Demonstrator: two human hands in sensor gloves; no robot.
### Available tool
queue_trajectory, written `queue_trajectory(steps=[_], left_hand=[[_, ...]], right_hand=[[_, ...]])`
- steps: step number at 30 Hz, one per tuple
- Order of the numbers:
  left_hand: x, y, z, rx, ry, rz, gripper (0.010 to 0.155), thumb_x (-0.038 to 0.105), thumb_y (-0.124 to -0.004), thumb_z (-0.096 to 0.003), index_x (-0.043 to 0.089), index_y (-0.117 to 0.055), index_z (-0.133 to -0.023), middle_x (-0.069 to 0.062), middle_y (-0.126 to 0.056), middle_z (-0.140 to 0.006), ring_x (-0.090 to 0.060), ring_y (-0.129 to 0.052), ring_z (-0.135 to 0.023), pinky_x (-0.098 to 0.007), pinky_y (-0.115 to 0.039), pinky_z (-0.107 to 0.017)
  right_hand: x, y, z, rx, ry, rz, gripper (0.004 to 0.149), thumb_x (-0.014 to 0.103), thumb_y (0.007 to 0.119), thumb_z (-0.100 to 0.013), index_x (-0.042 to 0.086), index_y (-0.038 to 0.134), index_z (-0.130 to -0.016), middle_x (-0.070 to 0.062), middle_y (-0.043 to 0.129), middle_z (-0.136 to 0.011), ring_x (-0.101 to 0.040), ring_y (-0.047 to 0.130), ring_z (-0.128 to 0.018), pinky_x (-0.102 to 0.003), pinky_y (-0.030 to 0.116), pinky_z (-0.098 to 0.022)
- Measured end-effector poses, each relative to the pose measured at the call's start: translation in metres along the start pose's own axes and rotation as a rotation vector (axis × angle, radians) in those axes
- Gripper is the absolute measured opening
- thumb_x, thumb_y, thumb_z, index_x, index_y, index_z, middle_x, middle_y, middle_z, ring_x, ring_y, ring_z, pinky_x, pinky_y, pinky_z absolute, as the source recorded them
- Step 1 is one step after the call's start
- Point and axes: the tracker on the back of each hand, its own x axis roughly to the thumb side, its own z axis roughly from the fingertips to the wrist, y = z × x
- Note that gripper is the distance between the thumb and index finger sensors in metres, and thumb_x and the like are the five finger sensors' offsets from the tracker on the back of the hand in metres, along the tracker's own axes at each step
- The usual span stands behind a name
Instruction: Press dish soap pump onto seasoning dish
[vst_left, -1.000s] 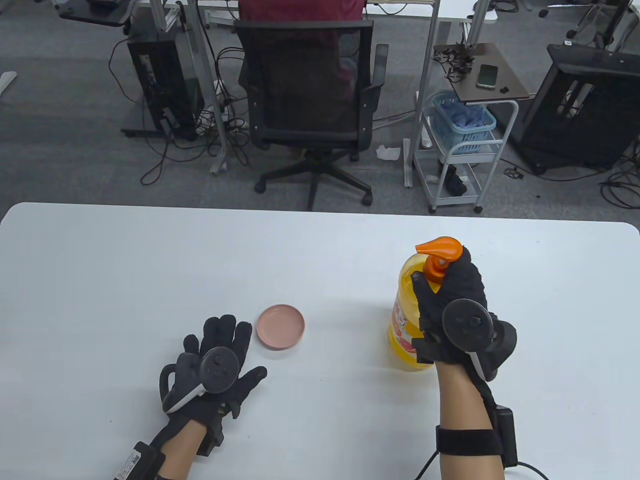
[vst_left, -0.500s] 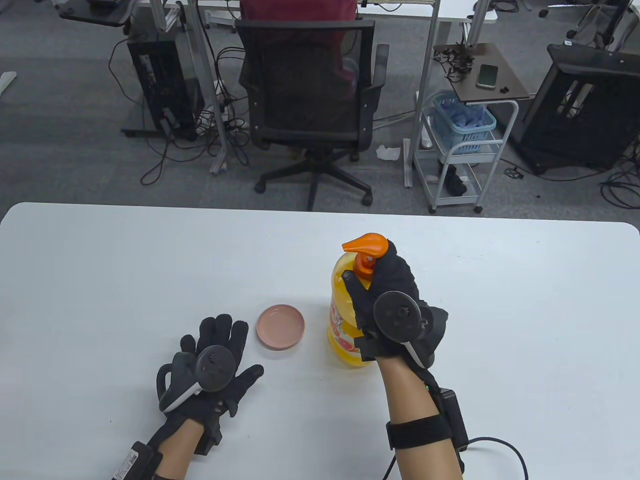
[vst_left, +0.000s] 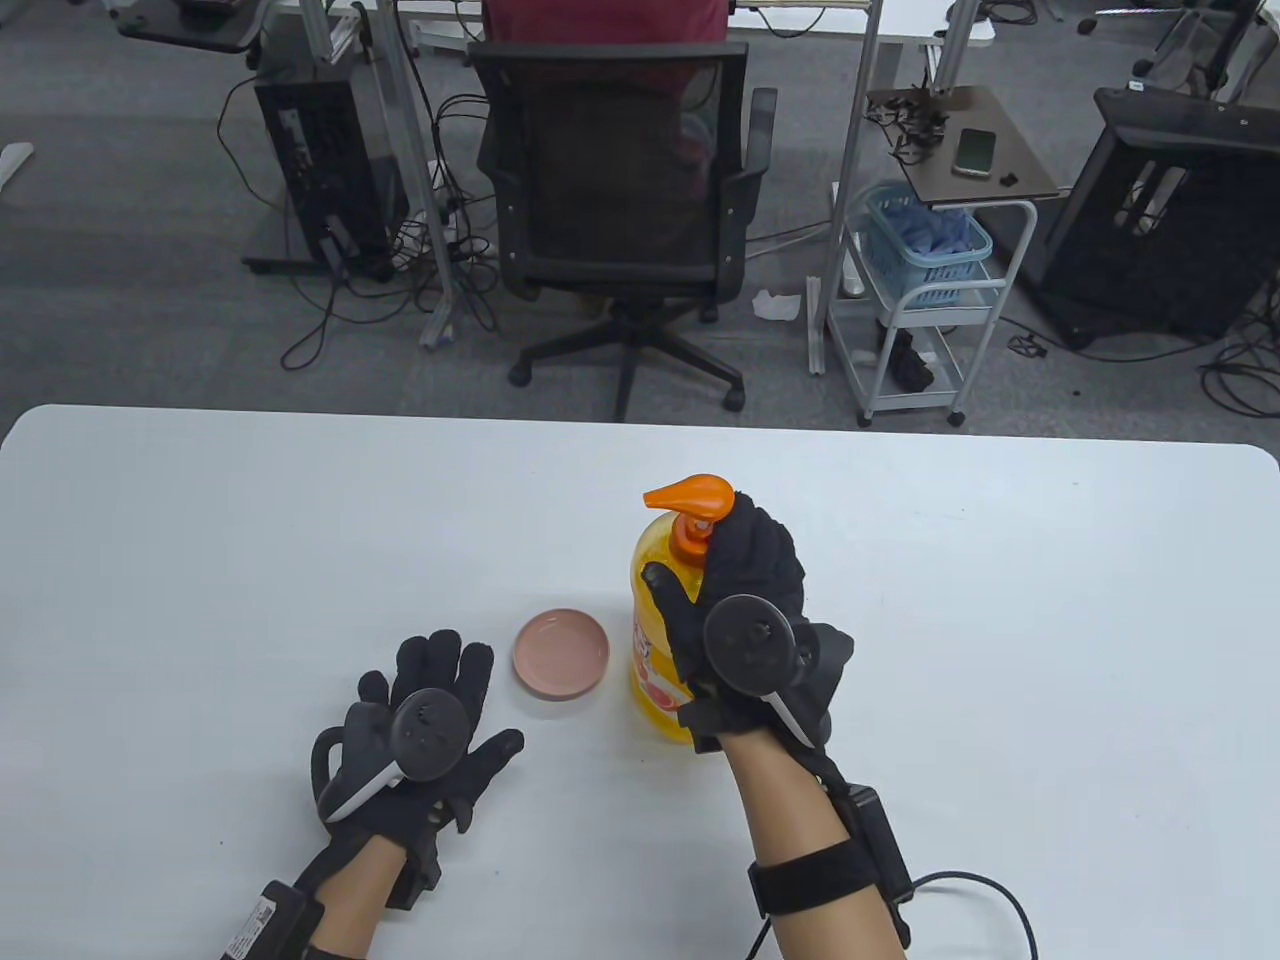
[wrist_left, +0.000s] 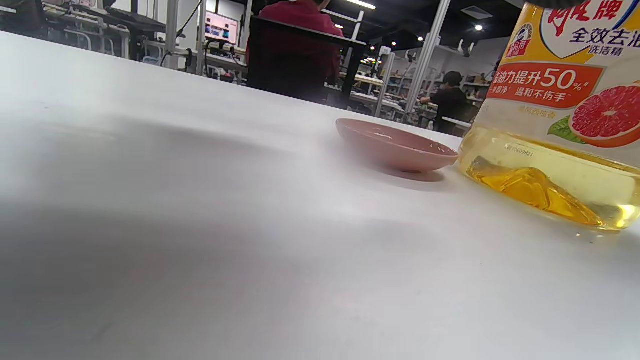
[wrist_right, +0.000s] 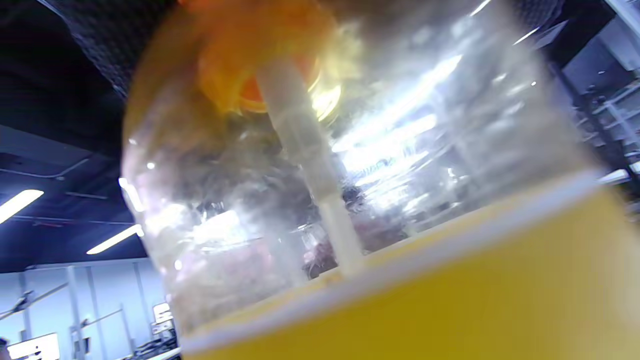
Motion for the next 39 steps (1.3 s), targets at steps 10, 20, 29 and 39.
queue_trajectory(steps=[10,20,29,39], left_hand=[[0.000,-0.006,-0.004,-0.023,0.020,-0.018,0.087,0.070,-0.056,-0.0413,0.031,-0.021,-0.111,-0.006,-0.010,-0.120,-0.038,-0.011,-0.113,-0.072,-0.016,-0.072],[0.001,-0.003,-0.016,0.013,0.003,0.019,0.082,0.064,-0.062,-0.0440,0.029,-0.030,-0.110,-0.006,-0.030,-0.122,-0.037,-0.033,-0.114,-0.069,-0.035,-0.076],[0.000,0.020,-0.077,0.014,0.114,-0.063,0.072,0.055,-0.069,-0.0467,0.029,-0.043,-0.109,-0.003,-0.057,-0.117,-0.033,-0.066,-0.108,-0.064,-0.059,-0.074],[-0.003,0.003,-0.140,-0.170,0.313,-0.047,0.064,0.049,-0.072,-0.0478,0.026,-0.055,-0.106,-0.004,-0.078,-0.104,-0.028,-0.091,-0.085,-0.054,-0.076,-0.062]], right_hand=[[-0.072,-0.001,0.072,0.061,-0.107,-0.010,0.087,0.059,0.073,-0.055,0.006,0.035,-0.112,-0.031,0.032,-0.112,-0.055,0.025,-0.099,-0.074,0.029,-0.065],[-0.091,0.018,0.083,0.159,-0.152,0.030,0.083,0.057,0.070,-0.055,0.009,0.033,-0.113,-0.028,0.026,-0.113,-0.052,0.017,-0.100,-0.073,0.021,-0.066],[-0.098,0.014,0.086,0.169,-0.122,0.038,0.082,0.056,0.069,-0.055,0.010,0.034,-0.113,-0.028,0.027,-0.114,-0.052,0.017,-0.100,-0.073,0.021,-0.066],[-0.100,0.015,0.087,0.159,-0.111,0.027,0.081,0.056,0.069,-0.055,0.009,0.035,-0.113,-0.029,0.031,-0.113,-0.053,0.020,-0.100,-0.073,0.023,-0.066]])
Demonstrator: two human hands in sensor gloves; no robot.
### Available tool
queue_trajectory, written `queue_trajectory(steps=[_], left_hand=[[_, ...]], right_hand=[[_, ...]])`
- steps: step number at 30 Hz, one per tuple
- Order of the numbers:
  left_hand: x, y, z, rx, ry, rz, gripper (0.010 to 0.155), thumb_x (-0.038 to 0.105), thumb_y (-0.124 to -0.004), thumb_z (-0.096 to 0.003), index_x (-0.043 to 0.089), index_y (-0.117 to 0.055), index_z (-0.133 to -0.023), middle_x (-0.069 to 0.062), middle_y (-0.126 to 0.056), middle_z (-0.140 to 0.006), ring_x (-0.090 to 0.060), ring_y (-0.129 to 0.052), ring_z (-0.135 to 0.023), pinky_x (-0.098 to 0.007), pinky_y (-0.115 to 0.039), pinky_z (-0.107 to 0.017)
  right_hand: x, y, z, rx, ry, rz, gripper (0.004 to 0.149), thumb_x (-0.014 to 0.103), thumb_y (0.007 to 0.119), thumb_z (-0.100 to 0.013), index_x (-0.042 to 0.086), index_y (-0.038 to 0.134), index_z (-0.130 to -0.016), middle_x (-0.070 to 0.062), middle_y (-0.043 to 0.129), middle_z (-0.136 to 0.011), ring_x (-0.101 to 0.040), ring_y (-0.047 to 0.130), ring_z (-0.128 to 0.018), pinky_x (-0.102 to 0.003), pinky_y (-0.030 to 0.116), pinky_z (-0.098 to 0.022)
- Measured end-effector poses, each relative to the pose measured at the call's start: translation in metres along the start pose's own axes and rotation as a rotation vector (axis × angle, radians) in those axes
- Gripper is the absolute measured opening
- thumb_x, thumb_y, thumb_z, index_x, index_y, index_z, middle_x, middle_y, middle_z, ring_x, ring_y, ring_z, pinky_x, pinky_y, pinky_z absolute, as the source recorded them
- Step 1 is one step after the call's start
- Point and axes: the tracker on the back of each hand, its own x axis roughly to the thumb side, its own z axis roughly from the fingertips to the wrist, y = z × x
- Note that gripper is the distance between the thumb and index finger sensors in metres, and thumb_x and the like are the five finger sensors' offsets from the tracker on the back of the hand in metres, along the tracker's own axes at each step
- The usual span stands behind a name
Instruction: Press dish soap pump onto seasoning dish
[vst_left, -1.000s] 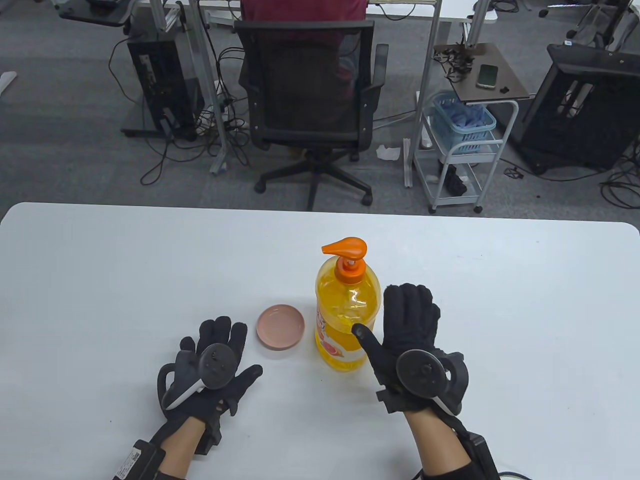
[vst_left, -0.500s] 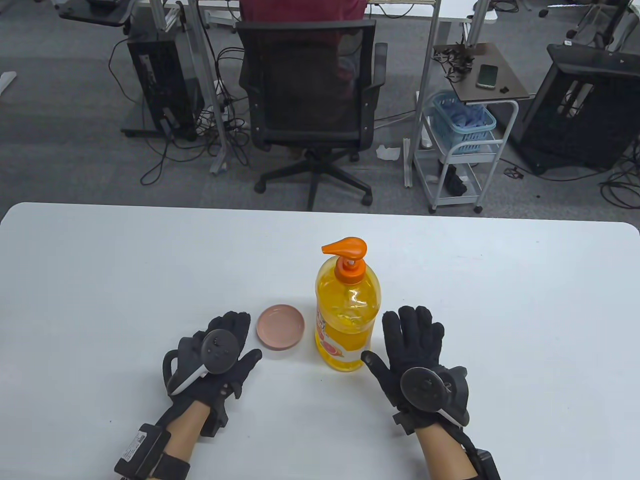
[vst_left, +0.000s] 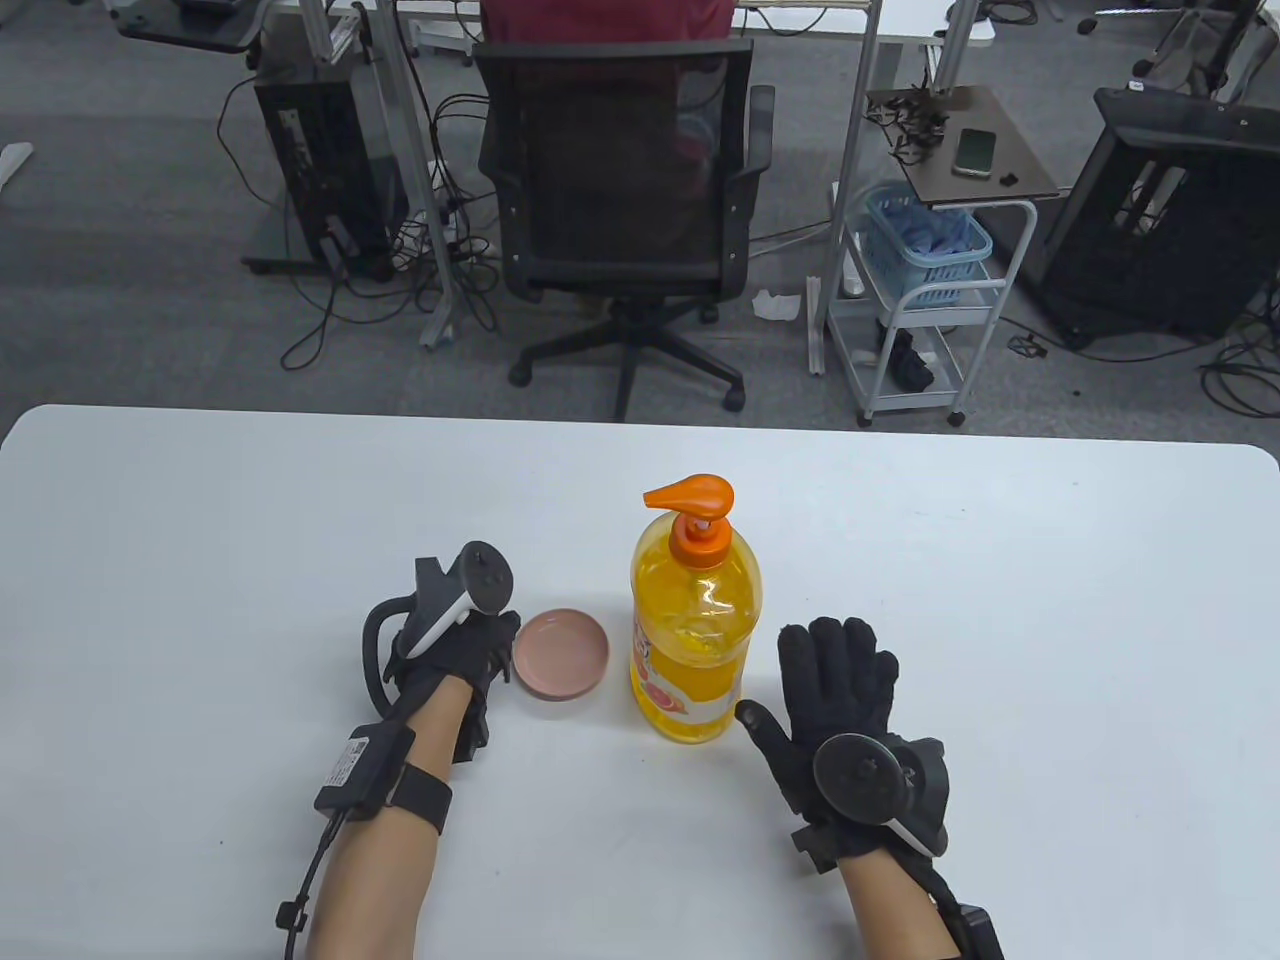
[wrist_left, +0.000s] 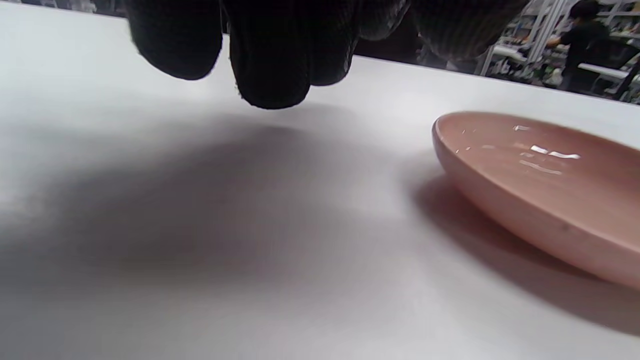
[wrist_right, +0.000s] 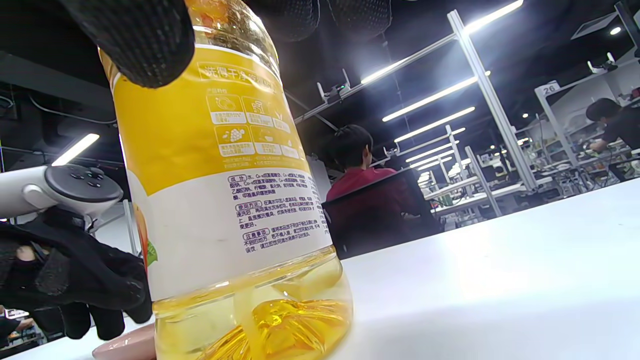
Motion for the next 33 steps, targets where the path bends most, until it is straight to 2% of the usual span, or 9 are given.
queue_trajectory(steps=[4,11,12,14,25,33], left_hand=[[0.002,-0.004,-0.010,-0.030,0.025,-0.010,0.062,0.048,-0.073,-0.0483,0.024,-0.060,-0.104,-0.004,-0.085,-0.096,-0.027,-0.094,-0.078,-0.053,-0.077,-0.061],[0.015,-0.004,-0.018,-0.072,0.036,-0.047,0.055,0.045,-0.076,-0.0484,0.021,-0.070,-0.098,-0.006,-0.094,-0.082,-0.022,-0.100,-0.064,-0.049,-0.083,-0.052],[0.018,-0.004,-0.020,-0.075,0.044,-0.057,0.053,0.043,-0.075,-0.0511,0.020,-0.068,-0.098,-0.005,-0.091,-0.083,-0.021,-0.098,-0.065,-0.047,-0.082,-0.054],[0.022,-0.004,-0.023,-0.090,0.051,-0.050,0.050,0.043,-0.076,-0.0489,0.020,-0.075,-0.094,-0.005,-0.097,-0.074,-0.021,-0.102,-0.057,-0.047,-0.085,-0.049],[0.030,-0.003,-0.027,-0.180,0.009,0.015,0.049,0.043,-0.076,-0.0495,0.020,-0.078,-0.092,-0.008,-0.098,-0.074,-0.022,-0.102,-0.058,-0.048,-0.085,-0.050],[0.035,-0.003,-0.026,-0.152,-0.011,-0.040,0.045,0.041,-0.081,-0.0475,0.021,-0.083,-0.087,-0.006,-0.101,-0.070,-0.020,-0.106,-0.054,-0.046,-0.088,-0.048]], right_hand=[[0.001,0.000,0.000,-0.008,-0.006,-0.002,0.081,0.056,0.069,-0.055,0.009,0.035,-0.113,-0.029,0.031,-0.113,-0.053,0.020,-0.100,-0.073,0.023,-0.066],[0.000,0.001,0.000,-0.020,-0.003,-0.010,0.081,0.055,0.069,-0.055,0.009,0.036,-0.112,-0.029,0.032,-0.113,-0.054,0.021,-0.100,-0.073,0.024,-0.066],[0.000,0.000,0.000,-0.021,-0.002,-0.011,0.081,0.055,0.069,-0.055,0.009,0.036,-0.112,-0.029,0.032,-0.112,-0.054,0.021,-0.100,-0.073,0.024,-0.066],[-0.001,-0.001,0.001,-0.024,0.000,-0.014,0.081,0.055,0.069,-0.055,0.009,0.036,-0.112,-0.029,0.033,-0.112,-0.054,0.021,-0.100,-0.073,0.024,-0.066],[-0.005,-0.003,0.001,-0.034,0.015,-0.025,0.080,0.055,0.069,-0.055,0.008,0.036,-0.112,-0.029,0.033,-0.112,-0.054,0.022,-0.100,-0.073,0.024,-0.066],[-0.005,-0.003,0.001,-0.032,0.016,-0.022,0.080,0.054,0.069,-0.055,0.008,0.036,-0.112,-0.030,0.033,-0.112,-0.054,0.022,-0.100,-0.073,0.024,-0.066]])
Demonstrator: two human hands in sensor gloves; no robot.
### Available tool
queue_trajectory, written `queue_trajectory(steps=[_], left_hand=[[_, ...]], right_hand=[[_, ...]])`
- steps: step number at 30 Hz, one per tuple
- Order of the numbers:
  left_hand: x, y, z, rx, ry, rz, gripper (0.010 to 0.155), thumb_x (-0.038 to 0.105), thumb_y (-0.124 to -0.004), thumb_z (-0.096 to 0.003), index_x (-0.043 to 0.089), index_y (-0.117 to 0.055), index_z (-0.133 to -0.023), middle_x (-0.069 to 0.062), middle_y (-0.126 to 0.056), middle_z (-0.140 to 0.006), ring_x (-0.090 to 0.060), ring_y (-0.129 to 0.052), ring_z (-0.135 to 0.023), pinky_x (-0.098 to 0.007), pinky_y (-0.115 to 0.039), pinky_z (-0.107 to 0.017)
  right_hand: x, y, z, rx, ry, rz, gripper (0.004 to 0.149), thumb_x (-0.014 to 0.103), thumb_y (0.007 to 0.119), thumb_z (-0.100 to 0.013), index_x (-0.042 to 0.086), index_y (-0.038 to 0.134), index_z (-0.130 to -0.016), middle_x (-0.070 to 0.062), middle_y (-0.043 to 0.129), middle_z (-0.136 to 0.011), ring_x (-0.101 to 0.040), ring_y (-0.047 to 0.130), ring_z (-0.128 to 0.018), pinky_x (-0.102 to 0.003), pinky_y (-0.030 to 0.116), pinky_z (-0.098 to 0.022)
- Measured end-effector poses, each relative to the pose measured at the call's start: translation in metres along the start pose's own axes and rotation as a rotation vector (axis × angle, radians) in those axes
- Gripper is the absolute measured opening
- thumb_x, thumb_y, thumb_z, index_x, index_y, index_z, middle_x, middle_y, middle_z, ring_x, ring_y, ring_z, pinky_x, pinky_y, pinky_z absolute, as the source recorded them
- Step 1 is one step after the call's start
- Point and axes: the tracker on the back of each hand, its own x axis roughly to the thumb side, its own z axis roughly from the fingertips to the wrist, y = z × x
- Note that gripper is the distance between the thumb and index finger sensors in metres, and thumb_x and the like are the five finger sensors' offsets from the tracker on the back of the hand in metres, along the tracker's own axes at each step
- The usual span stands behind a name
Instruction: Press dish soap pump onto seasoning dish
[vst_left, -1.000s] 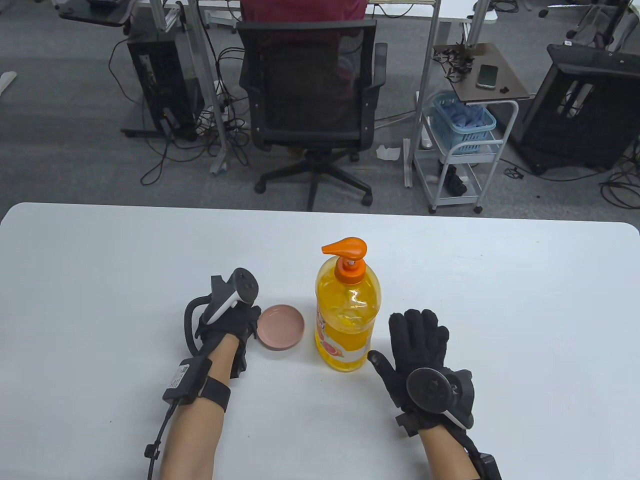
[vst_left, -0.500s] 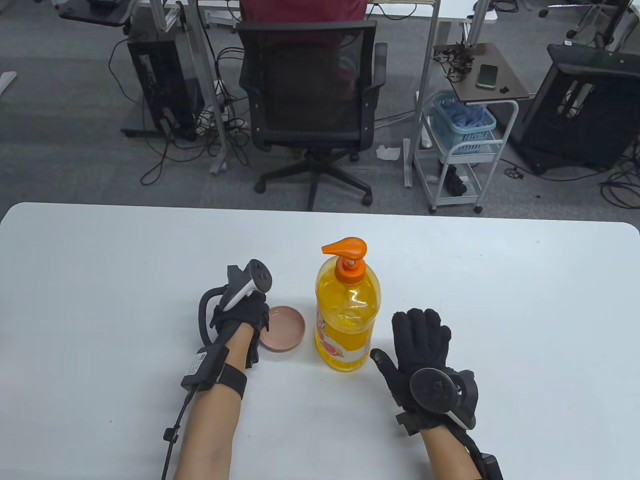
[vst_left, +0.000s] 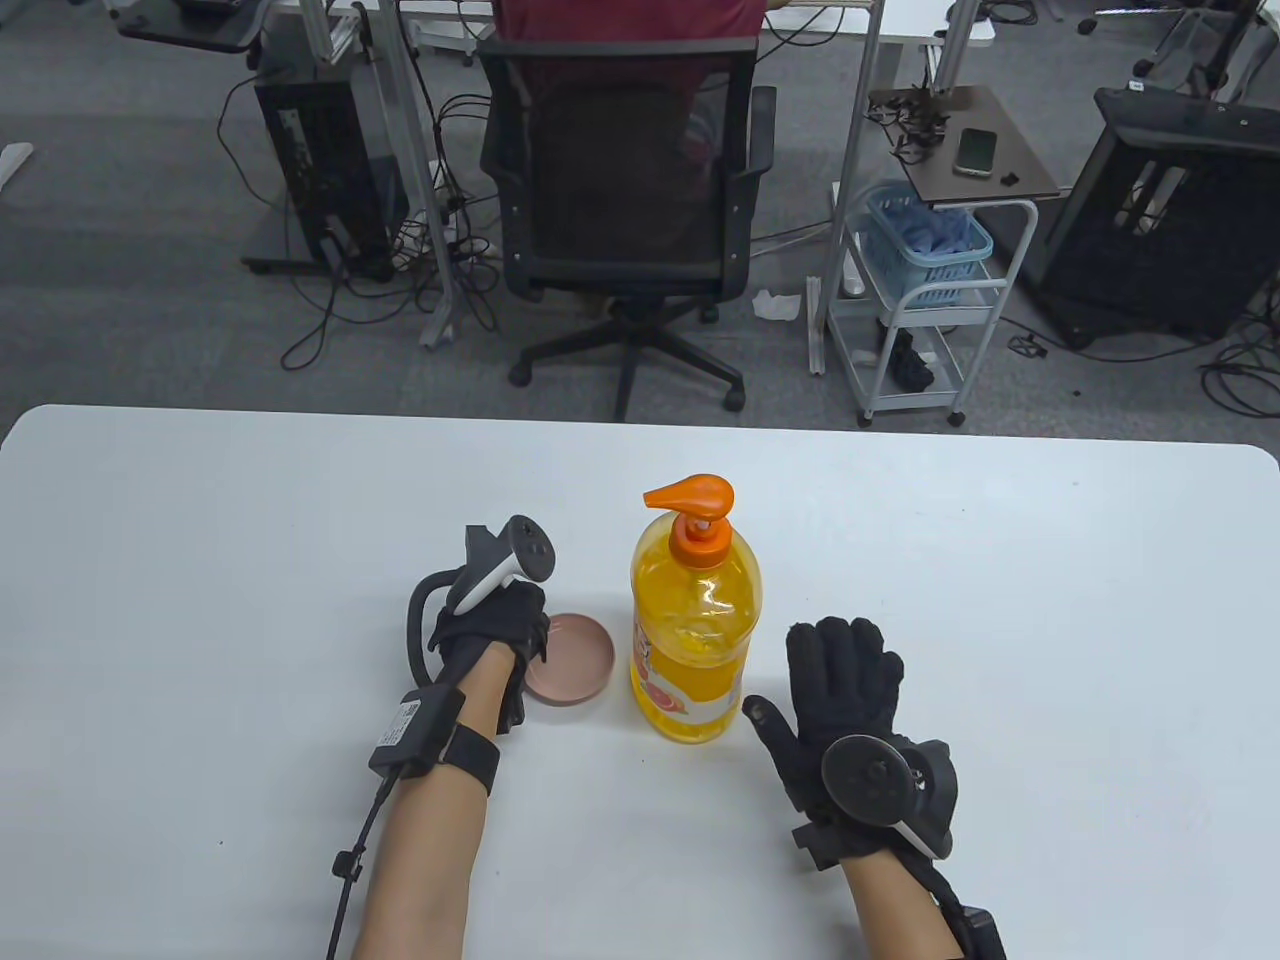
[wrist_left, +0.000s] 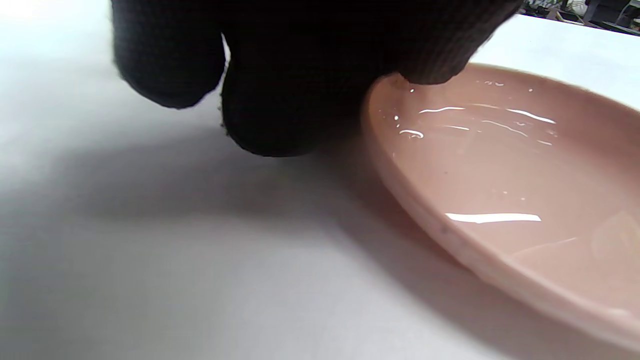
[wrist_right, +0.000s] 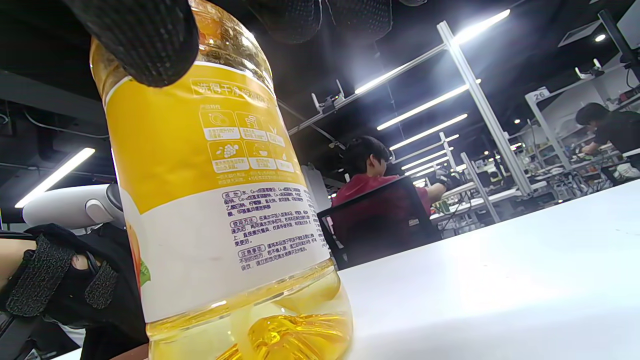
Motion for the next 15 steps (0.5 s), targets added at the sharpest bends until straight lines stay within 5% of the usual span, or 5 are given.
queue_trajectory(steps=[6,15], left_hand=[[0.003,0.000,0.002,0.010,-0.013,-0.034,0.043,0.039,-0.087,-0.0455,0.021,-0.086,-0.085,-0.005,-0.102,-0.070,-0.019,-0.109,-0.054,-0.045,-0.090,-0.048],[-0.010,-0.004,0.006,0.018,-0.011,0.138,0.043,0.040,-0.089,-0.0442,0.016,-0.089,-0.080,-0.005,-0.106,-0.062,-0.017,-0.111,-0.043,-0.043,-0.093,-0.042]], right_hand=[[0.001,0.002,-0.001,0.008,-0.002,-0.002,0.080,0.054,0.068,-0.055,0.008,0.036,-0.112,-0.030,0.034,-0.112,-0.054,0.022,-0.100,-0.073,0.025,-0.066],[0.003,0.003,-0.004,0.010,-0.003,-0.019,0.080,0.054,0.069,-0.056,0.007,0.037,-0.112,-0.030,0.034,-0.112,-0.054,0.022,-0.099,-0.073,0.024,-0.066]])
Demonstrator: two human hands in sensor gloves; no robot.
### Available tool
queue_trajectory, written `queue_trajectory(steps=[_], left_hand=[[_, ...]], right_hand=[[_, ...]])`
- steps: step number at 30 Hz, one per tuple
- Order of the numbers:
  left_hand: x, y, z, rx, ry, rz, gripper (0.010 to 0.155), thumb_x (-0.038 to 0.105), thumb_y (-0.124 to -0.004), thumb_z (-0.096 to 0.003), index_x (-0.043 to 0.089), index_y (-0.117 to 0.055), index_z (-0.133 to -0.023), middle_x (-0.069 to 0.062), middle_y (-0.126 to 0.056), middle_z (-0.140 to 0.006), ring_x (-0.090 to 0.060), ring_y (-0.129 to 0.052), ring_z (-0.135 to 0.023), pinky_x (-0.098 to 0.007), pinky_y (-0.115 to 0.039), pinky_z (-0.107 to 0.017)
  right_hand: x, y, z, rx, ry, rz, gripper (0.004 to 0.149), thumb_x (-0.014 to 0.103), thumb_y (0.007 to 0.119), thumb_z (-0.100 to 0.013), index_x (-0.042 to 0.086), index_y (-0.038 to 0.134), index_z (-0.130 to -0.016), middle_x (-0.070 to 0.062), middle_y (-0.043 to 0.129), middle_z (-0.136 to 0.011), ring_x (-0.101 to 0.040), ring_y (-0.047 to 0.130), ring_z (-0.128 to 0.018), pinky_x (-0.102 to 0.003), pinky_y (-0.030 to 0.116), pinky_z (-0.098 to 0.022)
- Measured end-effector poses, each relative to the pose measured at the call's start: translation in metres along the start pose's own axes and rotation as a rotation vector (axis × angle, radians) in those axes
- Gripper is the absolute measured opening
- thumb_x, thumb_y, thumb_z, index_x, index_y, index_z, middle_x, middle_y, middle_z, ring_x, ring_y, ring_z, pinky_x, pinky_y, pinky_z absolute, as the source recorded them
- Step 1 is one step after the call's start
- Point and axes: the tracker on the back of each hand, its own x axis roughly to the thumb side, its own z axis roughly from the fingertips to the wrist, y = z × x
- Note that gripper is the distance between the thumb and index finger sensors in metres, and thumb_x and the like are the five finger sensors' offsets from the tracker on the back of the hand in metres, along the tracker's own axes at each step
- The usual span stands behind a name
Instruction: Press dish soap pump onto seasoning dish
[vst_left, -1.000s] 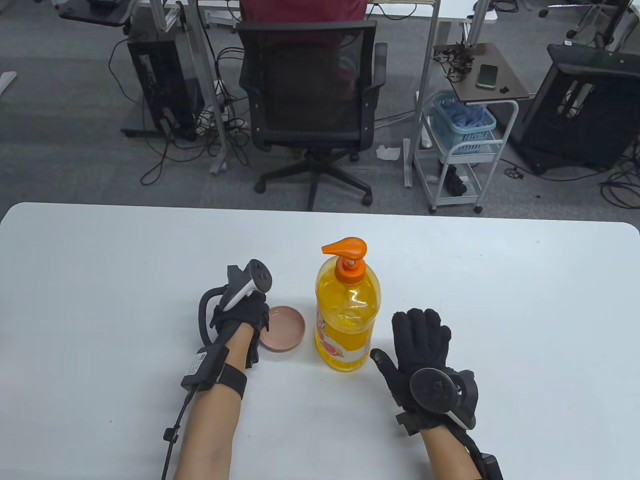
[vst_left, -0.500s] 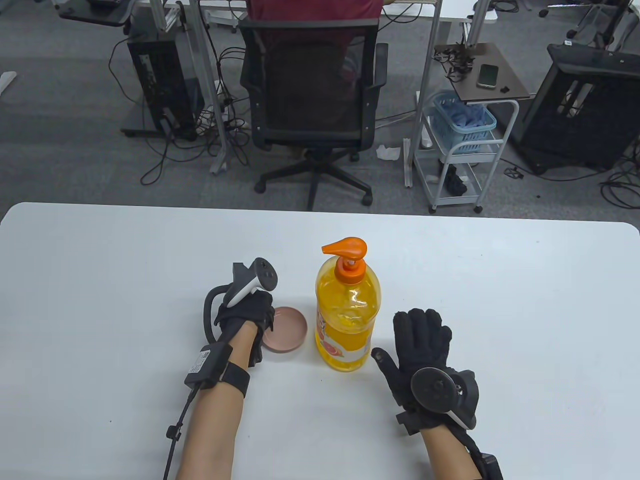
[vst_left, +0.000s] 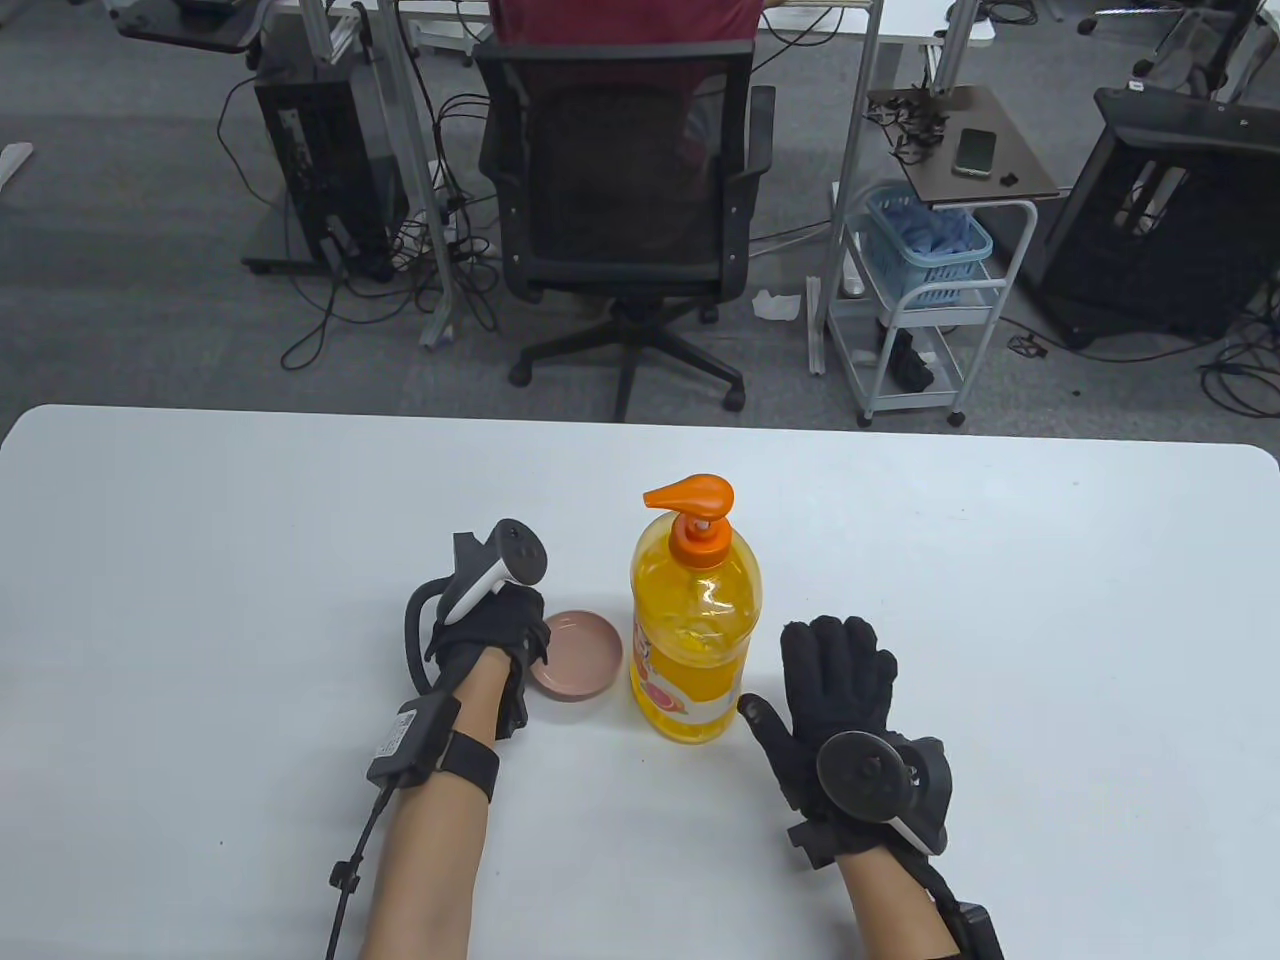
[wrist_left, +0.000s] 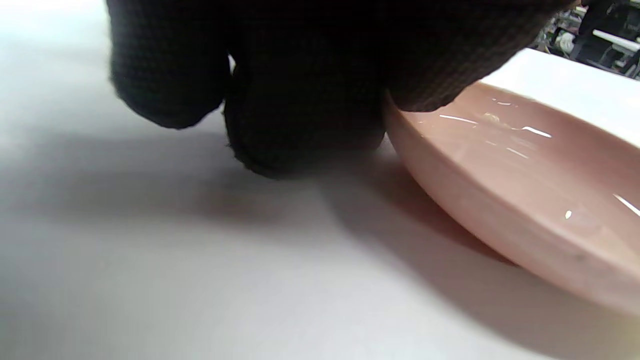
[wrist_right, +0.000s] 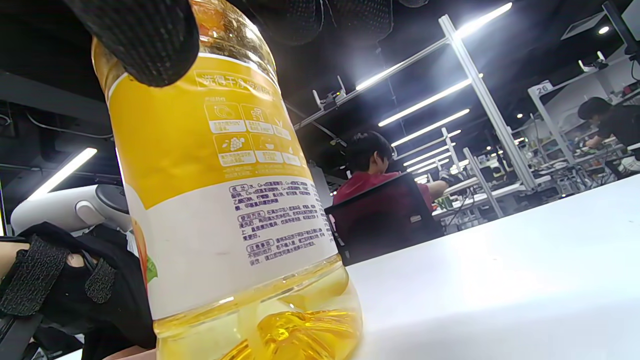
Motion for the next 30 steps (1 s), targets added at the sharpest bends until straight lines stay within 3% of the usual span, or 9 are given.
queue_trajectory(steps=[6,14,17,19,25,26,27,30], left_hand=[[-0.012,0.014,0.021,0.039,-0.009,0.074,0.045,0.040,-0.091,-0.0424,0.016,-0.089,-0.080,-0.005,-0.106,-0.058,-0.016,-0.110,-0.038,-0.042,-0.093,-0.039],[-0.009,0.081,0.084,0.142,-0.041,0.107,0.045,0.041,-0.091,-0.0434,0.016,-0.088,-0.081,-0.005,-0.105,-0.057,-0.016,-0.109,-0.036,-0.041,-0.093,-0.037],[0.001,0.106,0.112,0.190,-0.059,0.116,0.046,0.041,-0.091,-0.0438,0.016,-0.088,-0.082,-0.005,-0.105,-0.057,-0.016,-0.108,-0.036,-0.041,-0.093,-0.037],[0.009,0.119,0.128,0.217,-0.068,0.117,0.046,0.041,-0.091,-0.0440,0.016,-0.088,-0.082,-0.005,-0.105,-0.057,-0.016,-0.108,-0.036,-0.041,-0.093,-0.038],[0.031,0.145,0.164,0.304,-0.084,0.157,0.046,0.041,-0.090,-0.0446,0.016,-0.087,-0.083,-0.005,-0.105,-0.057,-0.016,-0.107,-0.036,-0.041,-0.092,-0.037],[0.033,0.148,0.168,0.312,-0.084,0.162,0.045,0.039,-0.084,-0.0539,0.014,-0.075,-0.091,-0.004,-0.096,-0.068,-0.015,-0.103,-0.045,-0.039,-0.087,-0.046],[0.035,0.151,0.172,0.334,-0.084,0.184,0.046,0.042,-0.089,-0.0451,0.016,-0.087,-0.083,-0.004,-0.104,-0.058,-0.015,-0.107,-0.036,-0.041,-0.092,-0.037],[0.040,0.156,0.181,0.368,-0.072,0.203,0.046,0.042,-0.090,-0.0450,0.016,-0.087,-0.083,-0.004,-0.105,-0.057,-0.015,-0.108,-0.035,-0.041,-0.092,-0.037]], right_hand=[[0.013,-0.019,-0.011,-0.054,-0.013,-0.043,0.082,0.054,0.069,-0.056,0.005,0.035,-0.112,-0.030,0.033,-0.112,-0.055,0.022,-0.099,-0.073,0.024,-0.066],[0.048,-0.070,-0.048,-0.114,-0.032,-0.075,0.084,0.055,0.069,-0.057,0.004,0.032,-0.113,-0.030,0.029,-0.113,-0.054,0.018,-0.100,-0.073,0.021,-0.066],[0.067,-0.084,-0.064,-0.087,-0.048,-0.070,0.080,0.053,0.067,-0.058,0.006,0.035,-0.114,-0.029,0.030,-0.114,-0.053,0.019,-0.101,-0.073,0.022,-0.067],[0.079,-0.088,-0.075,-0.030,-0.049,-0.072,0.077,0.052,0.066,-0.058,0.006,0.039,-0.114,-0.028,0.033,-0.115,-0.052,0.021,-0.102,-0.072,0.023,-0.068],[0.112,-0.088,-0.104,-0.020,-0.089,-0.090,0.072,0.048,0.063,-0.058,0.010,0.039,-0.115,-0.026,0.033,-0.116,-0.049,0.021,-0.104,-0.071,0.023,-0.070],[0.116,-0.088,-0.109,-0.007,-0.092,-0.089,0.072,0.048,0.063,-0.058,0.010,0.040,-0.115,-0.025,0.032,-0.117,-0.048,0.021,-0.104,-0.070,0.023,-0.070],[0.119,-0.087,-0.114,0.009,-0.092,-0.085,0.070,0.047,0.063,-0.058,0.010,0.041,-0.115,-0.025,0.032,-0.117,-0.048,0.021,-0.104,-0.071,0.024,-0.070],[0.126,-0.083,-0.127,0.065,-0.088,-0.104,0.067,0.044,0.060,-0.059,0.010,0.046,-0.114,-0.021,0.033,-0.118,-0.045,0.021,-0.106,-0.070,0.023,-0.071]])
